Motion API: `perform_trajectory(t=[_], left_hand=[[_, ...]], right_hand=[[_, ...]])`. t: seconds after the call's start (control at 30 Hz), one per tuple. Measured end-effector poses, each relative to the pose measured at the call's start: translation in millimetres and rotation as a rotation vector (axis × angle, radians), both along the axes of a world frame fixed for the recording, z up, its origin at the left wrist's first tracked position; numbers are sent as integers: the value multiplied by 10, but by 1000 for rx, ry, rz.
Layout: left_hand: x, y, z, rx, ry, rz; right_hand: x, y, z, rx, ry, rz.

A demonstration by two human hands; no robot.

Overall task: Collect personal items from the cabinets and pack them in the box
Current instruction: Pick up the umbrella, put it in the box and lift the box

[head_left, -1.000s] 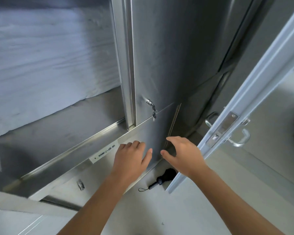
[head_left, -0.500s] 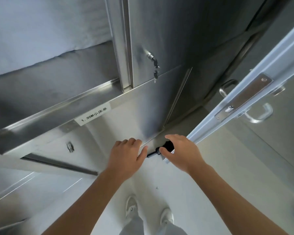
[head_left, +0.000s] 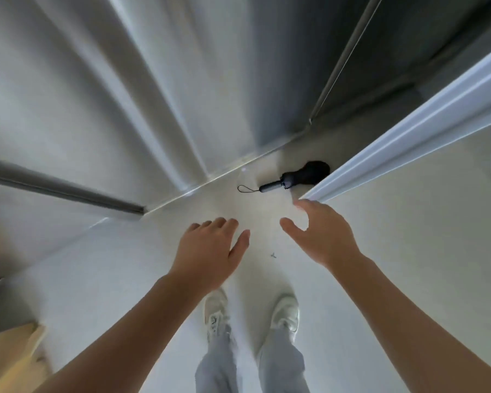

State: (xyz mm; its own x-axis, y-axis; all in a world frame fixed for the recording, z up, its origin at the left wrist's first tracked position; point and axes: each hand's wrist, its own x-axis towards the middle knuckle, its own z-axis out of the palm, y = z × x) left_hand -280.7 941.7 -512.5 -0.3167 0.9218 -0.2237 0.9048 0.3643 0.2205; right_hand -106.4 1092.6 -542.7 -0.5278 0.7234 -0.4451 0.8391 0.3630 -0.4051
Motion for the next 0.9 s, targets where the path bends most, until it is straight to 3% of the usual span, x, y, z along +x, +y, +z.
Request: perform_trajectory(t=[0.27,0.7,0.9], left_hand=[[36,-151,-1927,-39,-106,48],[-427,533,-3629,-38,-93,-90],[-723,930,-4293,11,52,-270]], right_hand=[[346,-322,-1815,-55,-64,-77],[-304,419,-3460,90,76,-1],[-532,967,-4170,206,180,24]])
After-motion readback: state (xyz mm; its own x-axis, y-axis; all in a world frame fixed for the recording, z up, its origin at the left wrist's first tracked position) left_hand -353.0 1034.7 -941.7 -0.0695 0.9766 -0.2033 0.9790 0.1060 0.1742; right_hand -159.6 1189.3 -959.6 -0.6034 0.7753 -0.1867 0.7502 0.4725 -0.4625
